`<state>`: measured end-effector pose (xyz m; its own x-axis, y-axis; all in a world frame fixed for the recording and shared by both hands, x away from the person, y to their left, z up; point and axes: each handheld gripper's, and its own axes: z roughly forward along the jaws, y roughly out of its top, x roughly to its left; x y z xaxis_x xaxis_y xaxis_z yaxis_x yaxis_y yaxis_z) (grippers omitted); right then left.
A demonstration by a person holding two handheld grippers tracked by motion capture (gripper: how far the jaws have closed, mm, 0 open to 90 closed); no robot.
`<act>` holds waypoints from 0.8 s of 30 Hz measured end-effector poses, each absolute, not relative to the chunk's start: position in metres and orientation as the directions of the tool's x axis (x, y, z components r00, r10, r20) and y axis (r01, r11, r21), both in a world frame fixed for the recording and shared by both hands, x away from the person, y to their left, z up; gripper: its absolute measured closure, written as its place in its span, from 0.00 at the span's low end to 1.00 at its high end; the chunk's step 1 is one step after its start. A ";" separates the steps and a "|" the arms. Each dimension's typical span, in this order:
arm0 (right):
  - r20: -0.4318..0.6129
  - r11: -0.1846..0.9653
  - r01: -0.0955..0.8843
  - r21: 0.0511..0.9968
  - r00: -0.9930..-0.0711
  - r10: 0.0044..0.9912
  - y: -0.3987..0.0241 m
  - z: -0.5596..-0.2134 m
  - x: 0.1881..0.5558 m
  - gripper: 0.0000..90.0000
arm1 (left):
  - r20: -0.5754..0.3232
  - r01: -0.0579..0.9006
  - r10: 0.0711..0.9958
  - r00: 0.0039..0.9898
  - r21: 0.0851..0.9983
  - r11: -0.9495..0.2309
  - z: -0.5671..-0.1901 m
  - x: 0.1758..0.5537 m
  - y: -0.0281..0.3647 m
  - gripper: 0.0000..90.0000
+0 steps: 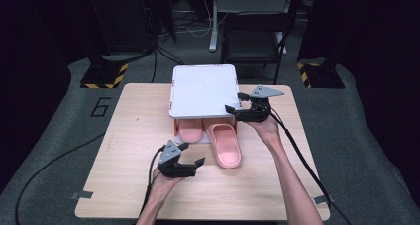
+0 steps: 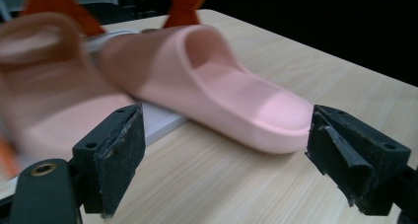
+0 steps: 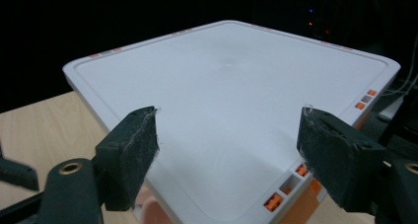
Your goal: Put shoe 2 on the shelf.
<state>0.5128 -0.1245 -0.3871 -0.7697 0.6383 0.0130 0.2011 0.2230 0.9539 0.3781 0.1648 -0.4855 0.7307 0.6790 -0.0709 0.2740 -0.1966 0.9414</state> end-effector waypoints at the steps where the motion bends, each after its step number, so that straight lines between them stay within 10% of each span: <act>1: 0.005 0.228 0.200 0.953 -0.762 0.647 -0.124 -0.388 0.514 0.26 | -0.063 0.275 0.671 0.739 0.937 -0.215 -0.488 0.379 0.155 0.16; 24: -0.021 0.269 0.218 0.938 -0.740 0.672 -0.120 -0.394 0.518 0.26 | 0.159 0.260 0.645 0.748 0.823 -0.505 -0.525 0.382 0.068 0.11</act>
